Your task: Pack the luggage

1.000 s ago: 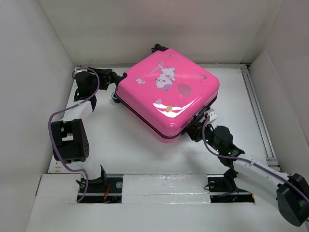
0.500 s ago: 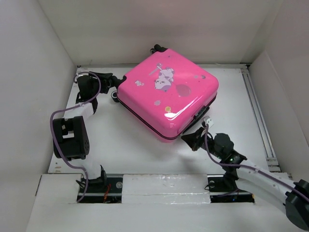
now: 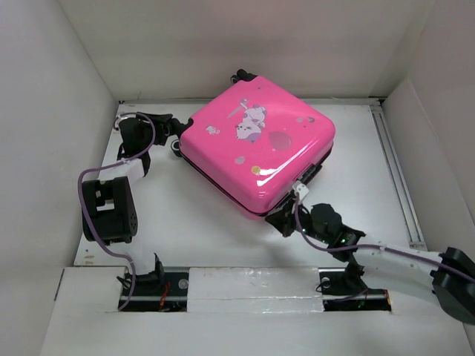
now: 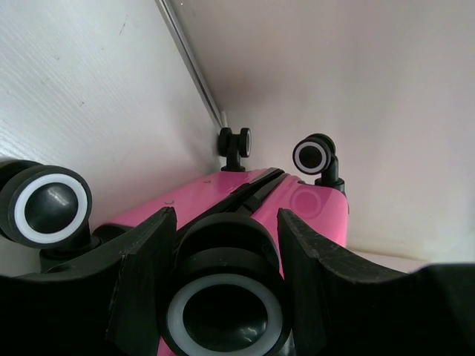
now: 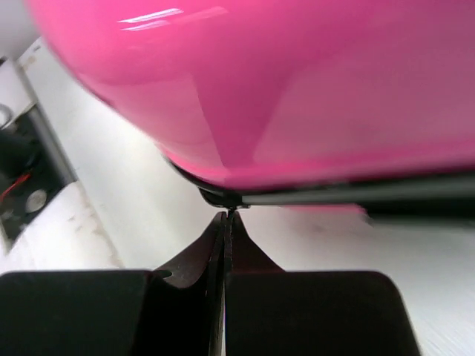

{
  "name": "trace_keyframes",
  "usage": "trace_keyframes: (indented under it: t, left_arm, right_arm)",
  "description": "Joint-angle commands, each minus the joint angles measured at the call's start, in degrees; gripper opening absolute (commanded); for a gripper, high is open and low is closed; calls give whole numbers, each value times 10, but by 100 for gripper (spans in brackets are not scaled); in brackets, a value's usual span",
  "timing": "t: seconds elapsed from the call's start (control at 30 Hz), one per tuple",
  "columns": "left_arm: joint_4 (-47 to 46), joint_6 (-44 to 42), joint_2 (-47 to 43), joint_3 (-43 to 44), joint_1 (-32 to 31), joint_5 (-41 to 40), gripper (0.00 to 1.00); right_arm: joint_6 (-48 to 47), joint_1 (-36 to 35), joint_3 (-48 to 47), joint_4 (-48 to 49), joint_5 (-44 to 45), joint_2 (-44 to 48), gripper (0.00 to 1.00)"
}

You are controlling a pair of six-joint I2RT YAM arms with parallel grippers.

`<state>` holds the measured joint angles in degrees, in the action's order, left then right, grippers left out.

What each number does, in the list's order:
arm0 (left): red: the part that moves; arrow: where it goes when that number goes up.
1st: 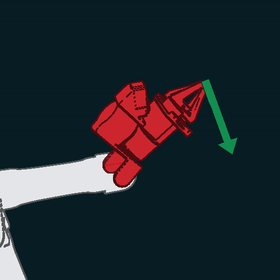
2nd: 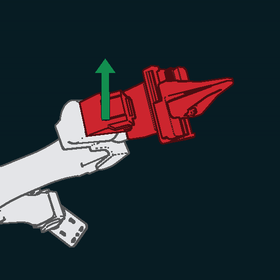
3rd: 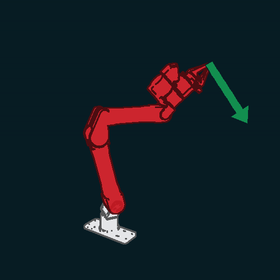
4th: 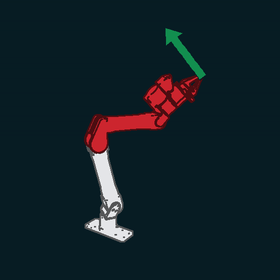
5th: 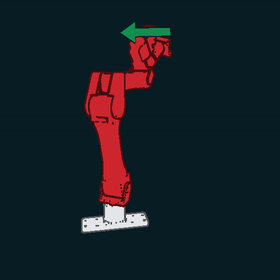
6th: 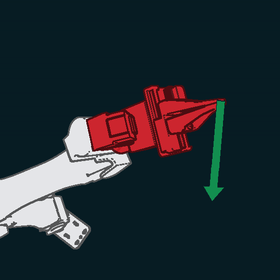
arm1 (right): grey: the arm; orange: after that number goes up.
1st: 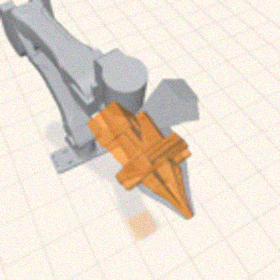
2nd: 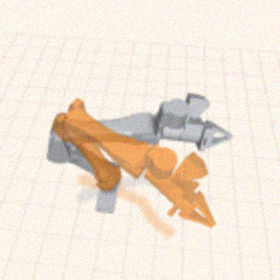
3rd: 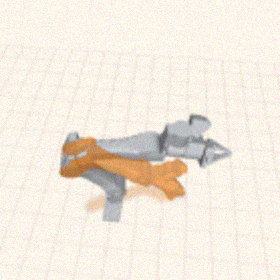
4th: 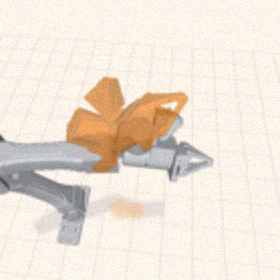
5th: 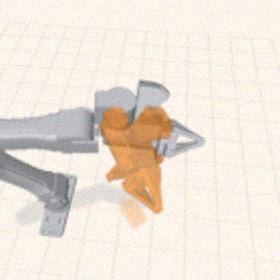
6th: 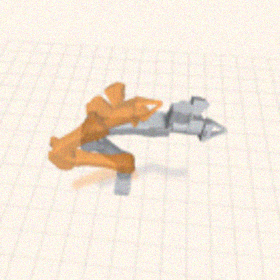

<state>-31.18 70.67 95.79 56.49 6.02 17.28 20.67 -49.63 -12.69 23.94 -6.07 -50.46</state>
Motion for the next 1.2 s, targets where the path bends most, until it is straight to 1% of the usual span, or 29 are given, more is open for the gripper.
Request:
trace_keyframes:
  t: [0.0, 0.03, 0.1, 0.17, 0.3, 0.33, 0.4, 0.47, 0.5, 0.53, 0.57, 0.6, 0.63, 0.67, 0.7, 0.73, 0.8, 0.83, 0.87, 0.9, 0.97, 1.0, 1.07, 1.1, 1.17]
  left_arm:
    - [-88, 13, -27, -4, -1, 17, 0]
    - [-88, 13, -27, -9, -1, 17, 0]
    - [-100, 20, -27, -16, -1, 17, 0]
    - [-106, 25, -39, -23, -7, 17, 0]
    - [-127, 25, -65, -60, -19, 3, 0]
    - [-135, 32, -73, -72, -26, 3, 0]
    - [-152, 40, -96, -94, -26, 3, 0]
    - [-174, 46, -116, -133, -26, 3, 0]
    - [-174, 46, -142, -147, -26, 3, 0]
    - [-182, 46, -156, -176, -26, 3, 0]
    - [-189, 46, -170, -191, -26, 3, 0]
    - [-189, 41, -198, -206, -26, 3, 0]
    - [-207, 41, -212, -241, -26, 3, 0]
    - [-212, 41, -227, -258, -26, 3, 0]
    - [-212, 41, -241, -271, -26, 3, 0]
    - [-212, 41, -267, -284, -26, 9, 0]
    - [-212, 41, -294, -327, -26, 9, 0]
    - [-212, 41, -323, -343, -31, 9, 0]
    - [-212, 41, -339, -356, -31, 9, 0]
    - [-212, 41, -354, -384, -31, 9, 0]
    - [-202, 35, -399, -407, -31, 4, 0]
    - [-188, 30, -411, -420, -31, 4, 0]
    - [-181, 22, -437, -425, -31, -2, 0]
    - [-181, 17, -437, -425, -31, -10, 0]
    - [-181, 17, -443, -425, -31, -10, 0]
  right_arm:
    - [20, -84, -56, 70, -77, -60, 0]
    - [14, -126, -79, 70, -59, -74, 0]
    - [14, -164, -102, 70, -14, -103, 0]
    - [22, -195, -134, 70, 59, -122, 0]
    - [57, -201, -182, 76, 197, -188, 0]
    - [57, -201, -189, 76, 229, -218, 0]
    - [57, -189, -204, 77, 273, -226, 0]
    - [57, -165, -185, 77, 267, -179, 0]
    - [57, -123, -167, 68, 238, -155, 0]
    - [57, -99, -158, 63, 221, -130, 0]
    - [50, -74, -153, 54, 202, -81, 0]
    - [43, -45, -153, 18, 165, -58, 0]
    - [27, 8, -159, -17, 150, -21, 0]
    - [27, 34, -164, -17, 133, -5, 0]
    - [11, 58, -171, -47, 114, 4, 0]
    - [4, 106, -181, -63, 79, 11, 0]
    - [-6, 145, -202, -78, 43, 19, 0]
    - [-6, 159, -202, -93, 18, 19, 0]
    - [-6, 175, -209, -98, 10, 19, 0]
    - [-6, 175, -200, -103, -1, 19, 0]
    - [12, 174, -169, -96, -21, 40, 0]
    - [29, 165, -114, -83, -21, 52, 0]
    - [93, 140, -49, -4, -21, 83, 0]
    - [111, 112, -2, 23, -21, 84, 0]
    - [128, 82, 7, 56, -11, 62, 0]
